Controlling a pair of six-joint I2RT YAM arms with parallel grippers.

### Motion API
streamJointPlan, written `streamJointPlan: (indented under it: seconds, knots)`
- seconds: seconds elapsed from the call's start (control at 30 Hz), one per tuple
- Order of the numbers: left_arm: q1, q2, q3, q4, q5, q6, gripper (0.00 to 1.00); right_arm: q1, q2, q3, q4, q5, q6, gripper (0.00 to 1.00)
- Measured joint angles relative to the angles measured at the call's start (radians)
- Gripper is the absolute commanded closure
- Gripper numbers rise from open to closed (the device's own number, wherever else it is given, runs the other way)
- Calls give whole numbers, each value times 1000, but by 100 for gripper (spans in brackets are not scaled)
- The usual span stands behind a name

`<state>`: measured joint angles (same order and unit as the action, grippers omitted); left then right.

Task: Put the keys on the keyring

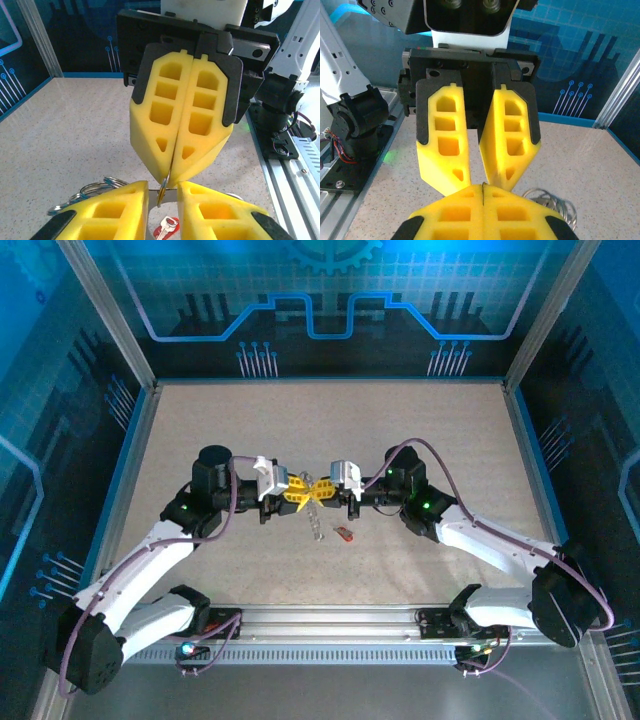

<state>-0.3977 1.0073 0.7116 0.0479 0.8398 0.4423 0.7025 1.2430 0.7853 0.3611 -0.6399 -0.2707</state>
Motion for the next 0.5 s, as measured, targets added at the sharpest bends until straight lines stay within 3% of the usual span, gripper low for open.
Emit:
streamJointPlan:
  seconds: [0.1, 0.23, 0.43, 0.5]
  knots:
    - [0, 4, 0, 1, 9, 11, 79, 2, 0, 0, 8, 0, 0, 100]
    - [2, 6, 0, -2, 23, 35, 100, 4, 0, 0, 10, 0, 0, 100]
    - [4, 6, 0, -3, 20, 54, 100, 4, 0, 0, 12, 3, 0, 100]
    - [4, 5, 0, -2, 14, 54, 100, 4, -1, 0, 10, 8, -5, 83]
